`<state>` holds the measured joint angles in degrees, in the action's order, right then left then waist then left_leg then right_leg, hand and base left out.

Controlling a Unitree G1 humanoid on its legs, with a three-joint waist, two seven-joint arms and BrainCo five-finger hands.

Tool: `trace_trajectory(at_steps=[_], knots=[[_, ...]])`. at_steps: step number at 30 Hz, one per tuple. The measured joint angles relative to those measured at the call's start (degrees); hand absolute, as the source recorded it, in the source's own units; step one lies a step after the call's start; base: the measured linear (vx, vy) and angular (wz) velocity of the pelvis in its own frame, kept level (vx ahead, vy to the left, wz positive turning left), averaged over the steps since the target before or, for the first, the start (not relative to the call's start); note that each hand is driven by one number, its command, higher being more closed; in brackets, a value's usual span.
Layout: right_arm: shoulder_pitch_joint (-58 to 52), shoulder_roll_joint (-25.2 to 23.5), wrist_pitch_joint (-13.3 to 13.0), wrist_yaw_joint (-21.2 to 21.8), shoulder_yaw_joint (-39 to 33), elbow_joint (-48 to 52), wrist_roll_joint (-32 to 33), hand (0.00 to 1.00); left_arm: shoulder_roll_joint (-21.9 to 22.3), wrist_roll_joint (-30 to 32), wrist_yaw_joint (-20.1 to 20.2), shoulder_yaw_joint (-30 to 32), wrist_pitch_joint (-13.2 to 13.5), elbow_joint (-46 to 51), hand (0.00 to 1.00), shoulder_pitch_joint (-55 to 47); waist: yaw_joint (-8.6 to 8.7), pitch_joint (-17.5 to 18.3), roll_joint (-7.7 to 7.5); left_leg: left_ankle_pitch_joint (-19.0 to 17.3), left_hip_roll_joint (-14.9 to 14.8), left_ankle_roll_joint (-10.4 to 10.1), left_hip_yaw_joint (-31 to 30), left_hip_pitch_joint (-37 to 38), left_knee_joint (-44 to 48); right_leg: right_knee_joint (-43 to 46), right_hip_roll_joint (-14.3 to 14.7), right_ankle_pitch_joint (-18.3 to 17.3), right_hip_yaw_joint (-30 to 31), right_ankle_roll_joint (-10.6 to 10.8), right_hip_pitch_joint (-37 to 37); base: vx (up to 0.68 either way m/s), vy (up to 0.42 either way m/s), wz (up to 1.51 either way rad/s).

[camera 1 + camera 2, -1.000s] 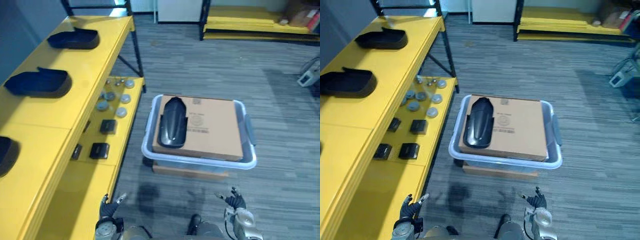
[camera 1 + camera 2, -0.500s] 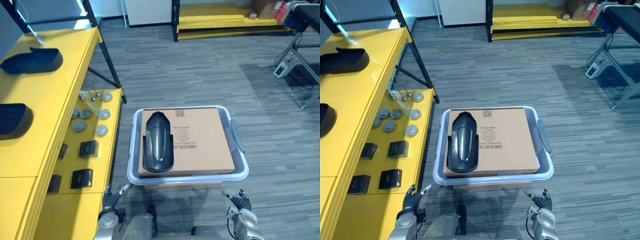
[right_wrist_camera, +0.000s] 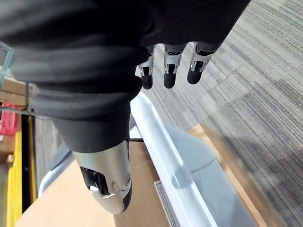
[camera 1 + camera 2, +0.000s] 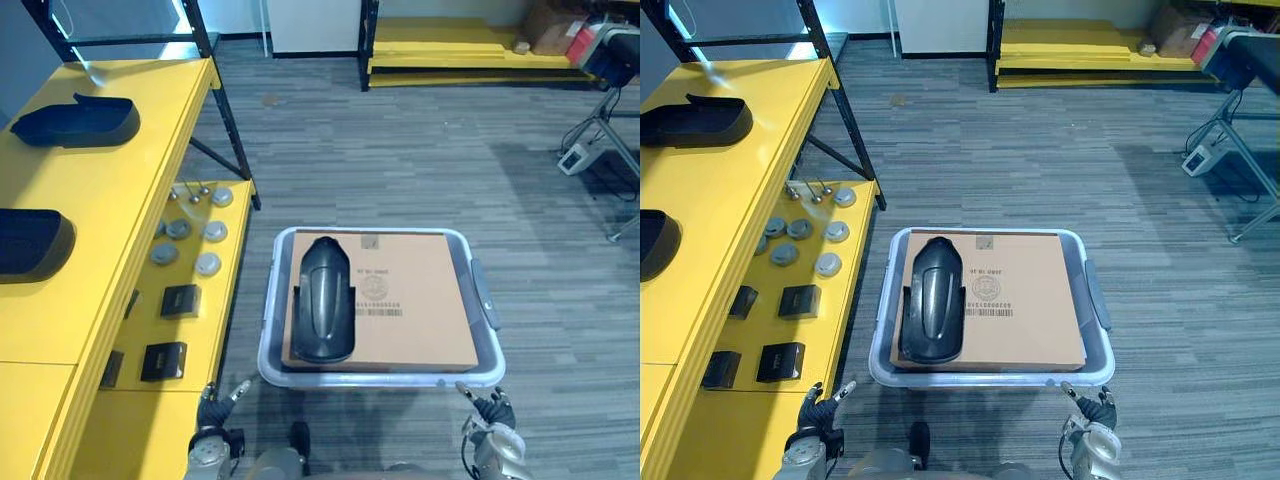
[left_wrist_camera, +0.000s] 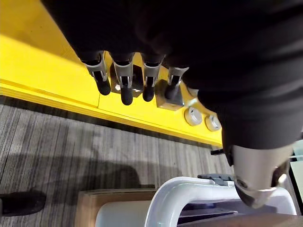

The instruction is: Walk over and take plastic housings, then place them on the shelf

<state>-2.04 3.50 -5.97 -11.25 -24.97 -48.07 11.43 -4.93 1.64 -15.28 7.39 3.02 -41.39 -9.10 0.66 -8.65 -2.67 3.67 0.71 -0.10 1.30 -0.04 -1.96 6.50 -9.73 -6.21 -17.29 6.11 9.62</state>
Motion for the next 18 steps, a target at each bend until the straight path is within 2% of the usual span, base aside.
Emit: trace_trajectory(at_steps=[2,5,7,8,10,12,16,18], knots=[[0.46,-0.02,0.14,-0.37,-0.01,1.13,0.46,0.00,0.26,-0.01,0.02,0.00,-0.01,-0.33,0.00,-0.16,0.01,0.09,0.11,1.50,0.03,0.14,-0.12,0.92,-2.68,-0.20,0.01,0.00,0.04,0.00,-0.34,-0.12,0.004,-0.05],[-0.25,-0.23,0.39,-1.49,0.03,11.84,0.39,0.00,0.30,0.00,0.08,0.02,0.00,-0.29,0.00,-0.52,0.12,0.19,0.31,2.07,0.41,0.47,-0.36,-0.23,-3.57,-0.68,-0.30,-0.06,0.24,0.02,-1.92,-0.12,0.025,-0.13],[-0.82,-0.17,-0.05,-2.78,0.13,24.48,-0.43,0.00,0.28,0.00,0.13,0.01,0.00,-0.27,0.00,-1.35,0.15,0.26,0.14,1.99,1.38,0.18,-0.15,-0.36,-3.91,-0.89,-0.86,-1.18,0.26,0.52,-2.00,-0.20,0.038,-0.07],[-0.84,-0.09,-0.21,-3.08,0.29,27.28,-0.79,0.00,0.25,0.00,0.14,0.01,0.00,-0.25,0.00,-1.50,0.17,0.32,-0.06,1.98,1.78,0.19,-0.11,-0.39,-3.92,-0.89,-1.27,-2.02,0.25,0.75,-2.06,-0.17,0.024,0.08],[-1.05,0.48,-0.66,-3.67,1.91,36.41,-1.55,0.00,0.92,0.00,0.18,-0.11,0.11,-0.03,0.00,-2.65,0.31,0.70,0.60,1.96,2.02,0.22,-0.67,-0.72,-3.94,-0.62,-1.40,-3.20,0.09,1.29,-2.68,-0.16,0.018,0.11],[-1.20,0.43,-1.51,-3.69,3.82,40.12,-3.25,0.00,1.42,0.00,0.25,-0.19,0.11,0.19,0.00,-3.65,0.33,1.27,0.86,1.97,1.93,0.22,-1.25,-1.46,-3.93,-0.80,-1.08,-3.24,0.10,1.31,-3.11,-0.08,0.008,0.13],[-0.64,0.21,-1.52,-3.77,9.22,42.82,-7.66,0.00,1.29,-0.61,0.26,-0.39,0.17,0.37,0.00,-4.93,-0.09,1.65,0.47,1.98,1.93,0.20,-1.87,-3.49,-3.92,-0.93,-0.71,-3.24,0.12,1.32,-4.71,-0.01,0.002,0.12],[2.29,-0.12,-0.99,-4.11,12.97,42.73,-12.30,0.00,1.24,-0.93,0.26,-0.44,0.16,0.37,0.00,-4.89,-0.25,1.56,0.22,2.12,2.21,0.23,-2.31,-5.13,-3.89,-1.29,-0.69,-3.16,0.19,1.29,-6.00,0.06,-0.002,0.09]])
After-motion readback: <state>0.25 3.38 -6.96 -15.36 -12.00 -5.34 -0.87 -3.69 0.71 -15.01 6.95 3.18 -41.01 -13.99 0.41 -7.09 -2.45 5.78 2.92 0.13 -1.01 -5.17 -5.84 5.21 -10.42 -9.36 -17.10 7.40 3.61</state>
